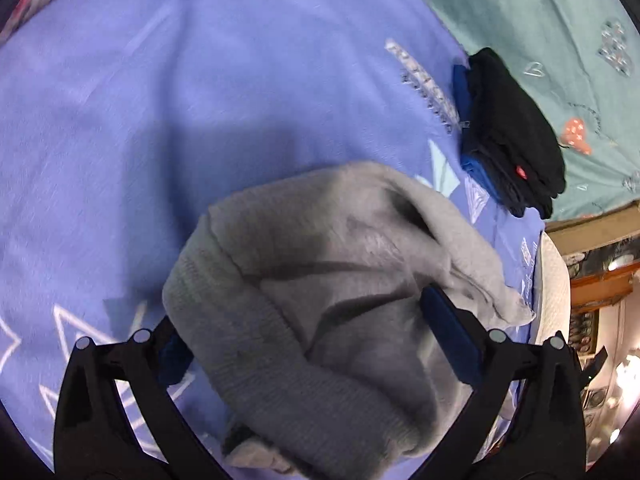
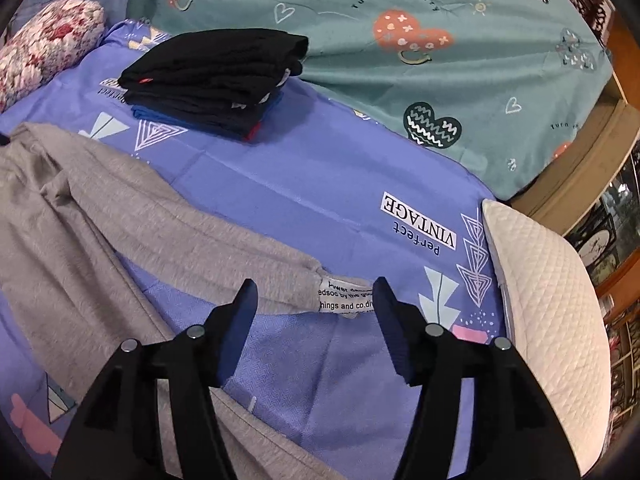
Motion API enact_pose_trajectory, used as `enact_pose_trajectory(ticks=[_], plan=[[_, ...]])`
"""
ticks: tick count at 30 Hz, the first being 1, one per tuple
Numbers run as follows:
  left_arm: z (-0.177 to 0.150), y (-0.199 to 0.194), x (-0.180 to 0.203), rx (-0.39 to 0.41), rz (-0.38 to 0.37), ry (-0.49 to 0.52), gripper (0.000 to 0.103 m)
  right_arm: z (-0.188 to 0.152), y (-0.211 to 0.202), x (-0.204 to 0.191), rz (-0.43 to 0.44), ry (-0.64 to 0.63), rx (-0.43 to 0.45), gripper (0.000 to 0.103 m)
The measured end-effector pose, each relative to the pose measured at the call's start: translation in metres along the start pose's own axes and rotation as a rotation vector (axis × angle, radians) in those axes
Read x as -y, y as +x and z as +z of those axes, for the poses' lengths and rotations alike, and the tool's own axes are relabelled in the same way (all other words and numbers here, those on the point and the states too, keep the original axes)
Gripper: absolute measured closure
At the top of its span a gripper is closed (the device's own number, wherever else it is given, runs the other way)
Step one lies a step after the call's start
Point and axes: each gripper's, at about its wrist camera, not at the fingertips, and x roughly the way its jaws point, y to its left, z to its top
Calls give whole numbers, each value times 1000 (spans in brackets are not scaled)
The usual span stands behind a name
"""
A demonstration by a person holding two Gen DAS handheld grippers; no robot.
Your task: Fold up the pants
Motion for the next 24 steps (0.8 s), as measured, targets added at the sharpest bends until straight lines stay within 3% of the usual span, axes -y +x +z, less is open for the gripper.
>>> enact_pose_trajectory(ticks=[3, 5, 8, 11, 12, 13, 14, 15, 17, 19, 22, 23, 24], plan=[[1, 1, 10, 19, -3, 47, 29, -13, 15, -13, -8, -105, -19, 40], [0, -1, 16, 29, 14, 83, 33, -18, 34, -20, -44, -174, -51, 40], [1, -2, 24, 42, 19, 131, 33, -17, 53, -20, -32, -203, -44, 40], [3, 3, 29, 19, 29, 170, 10, -4, 72, -15, 13, -202, -41, 40], [5, 8, 30, 19, 38, 174, 11, 2, 79, -15, 42, -207, -49, 41], [6, 8, 31, 39, 67, 178, 16, 7, 88, -15, 91, -211, -85, 48], [8, 7, 33, 56, 85, 183, 41, 11, 95, -16, 129, -209, -125, 89], [11, 0, 36, 81, 87, 187, 67, 17, 98, -14, 157, -189, -138, 95], [22, -20, 45, 146, 59, 202, 74, 32, 91, 2, 178, -117, -101, 95], [37, -38, 60, 208, 67, 235, 74, 48, 87, 34, 216, 23, -70, 95], [68, -32, 73, 203, 99, 243, 70, 71, 100, 69, 186, 165, -92, 95], [75, -22, 74, 176, 120, 250, 63, 78, 114, 77, 134, 209, -125, 94], [86, -1, 73, 110, 184, 261, 42, 81, 126, 82, 84, 241, -153, 91]])
